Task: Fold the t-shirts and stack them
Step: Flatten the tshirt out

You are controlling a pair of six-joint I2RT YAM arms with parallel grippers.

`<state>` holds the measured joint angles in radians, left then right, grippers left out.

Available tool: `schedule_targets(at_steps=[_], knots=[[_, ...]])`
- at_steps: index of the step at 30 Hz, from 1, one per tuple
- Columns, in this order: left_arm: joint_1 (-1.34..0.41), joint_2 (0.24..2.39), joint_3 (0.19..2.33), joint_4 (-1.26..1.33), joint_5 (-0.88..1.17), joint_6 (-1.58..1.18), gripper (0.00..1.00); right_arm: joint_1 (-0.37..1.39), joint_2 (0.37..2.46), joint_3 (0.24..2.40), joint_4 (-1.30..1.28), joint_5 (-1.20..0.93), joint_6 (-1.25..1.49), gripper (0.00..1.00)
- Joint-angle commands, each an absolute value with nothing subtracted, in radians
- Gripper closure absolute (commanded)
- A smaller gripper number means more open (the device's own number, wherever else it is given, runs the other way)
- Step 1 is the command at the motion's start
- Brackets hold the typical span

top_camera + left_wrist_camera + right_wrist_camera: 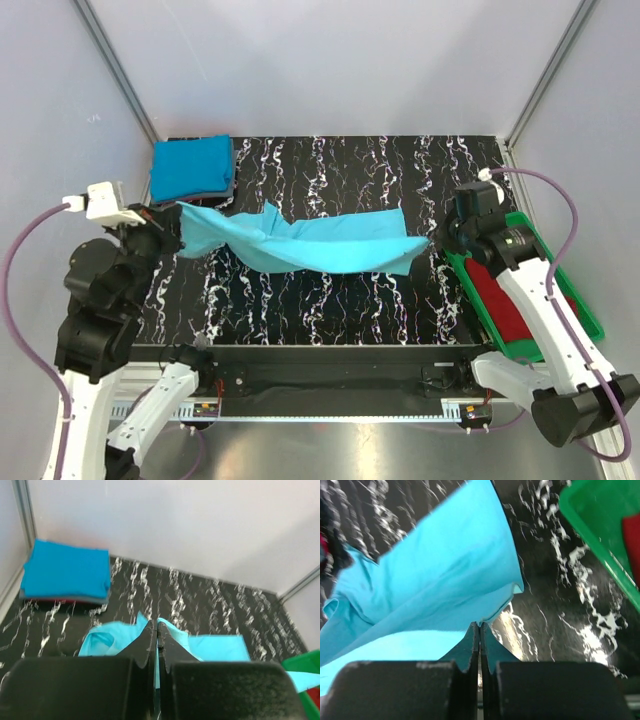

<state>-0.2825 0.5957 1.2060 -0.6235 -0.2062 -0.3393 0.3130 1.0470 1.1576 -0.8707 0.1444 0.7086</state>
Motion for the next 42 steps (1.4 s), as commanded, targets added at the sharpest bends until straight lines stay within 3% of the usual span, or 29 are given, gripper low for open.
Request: schedule_targets(at_steps=[1,7,12,17,21,29,35,42], knots=[[-0.285,0.603,1.237,-0.63,-0.204,-0.331,1.0,0.311,1.019,1.22,-0.86,0.155,0.72,1.0],[-0.285,0.629,1.536,-0.612,-0.213,-0.276,1.0,0.311,0.997,1.627,-0.975,0.172,0.653,1.0],[-0.285,0.669,1.784,-0.693,-0.123,-0.42,1.0,0.311,0.947,1.893,-1.087,0.167,0.695,1.0],[-0.284,0.696,1.844,-0.704,0.036,-0.514,1.0,0.311,0.867,1.902,-1.088,0.156,0.732,1.0],[-0.284,0.762,1.822,-0.718,0.052,-0.439,1.0,0.311,0.902,1.815,-1.048,0.166,0.68,1.0],[-0.284,1.024,1.628,-0.539,-0.217,-0.194,1.0,0.311,1.173,1.687,-0.669,0.235,0.569,1.0],[-0.258,1.201,1.647,-0.2,-0.33,-0.008,1.0,0.238,1.448,1.851,-0.526,0.239,0.476,1.0],[-0.224,1.397,1.954,-0.132,-0.287,0.124,1.0,0.08,1.611,2.101,-0.508,0.042,0.468,1.0]])
